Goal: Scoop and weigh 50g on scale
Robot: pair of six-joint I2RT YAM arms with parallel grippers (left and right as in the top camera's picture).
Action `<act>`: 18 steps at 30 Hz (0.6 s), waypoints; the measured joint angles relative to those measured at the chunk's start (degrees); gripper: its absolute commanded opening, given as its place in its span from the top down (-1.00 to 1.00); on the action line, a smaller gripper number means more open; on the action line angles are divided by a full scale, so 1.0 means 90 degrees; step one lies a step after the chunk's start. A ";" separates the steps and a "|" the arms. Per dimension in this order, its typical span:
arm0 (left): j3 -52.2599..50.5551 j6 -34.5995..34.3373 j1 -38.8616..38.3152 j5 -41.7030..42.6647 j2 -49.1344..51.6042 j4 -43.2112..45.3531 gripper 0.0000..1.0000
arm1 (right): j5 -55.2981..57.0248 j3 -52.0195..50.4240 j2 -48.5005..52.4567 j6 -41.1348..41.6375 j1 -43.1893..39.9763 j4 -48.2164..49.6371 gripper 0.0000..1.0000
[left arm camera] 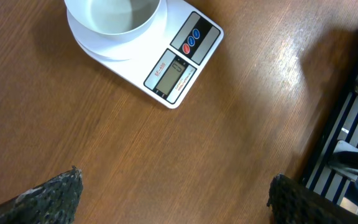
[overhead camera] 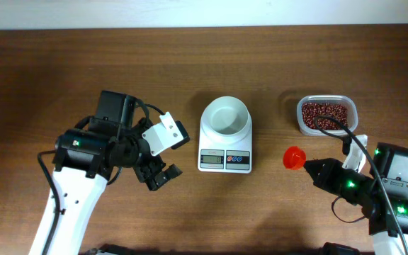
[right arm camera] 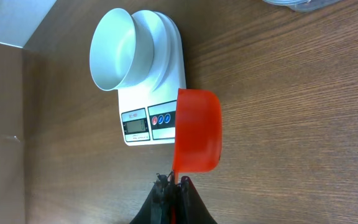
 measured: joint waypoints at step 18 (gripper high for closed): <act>0.0000 0.0017 0.0000 0.0000 0.0002 0.0000 -0.98 | -0.0313 0.0000 0.0000 0.0112 0.0000 -0.0544 0.92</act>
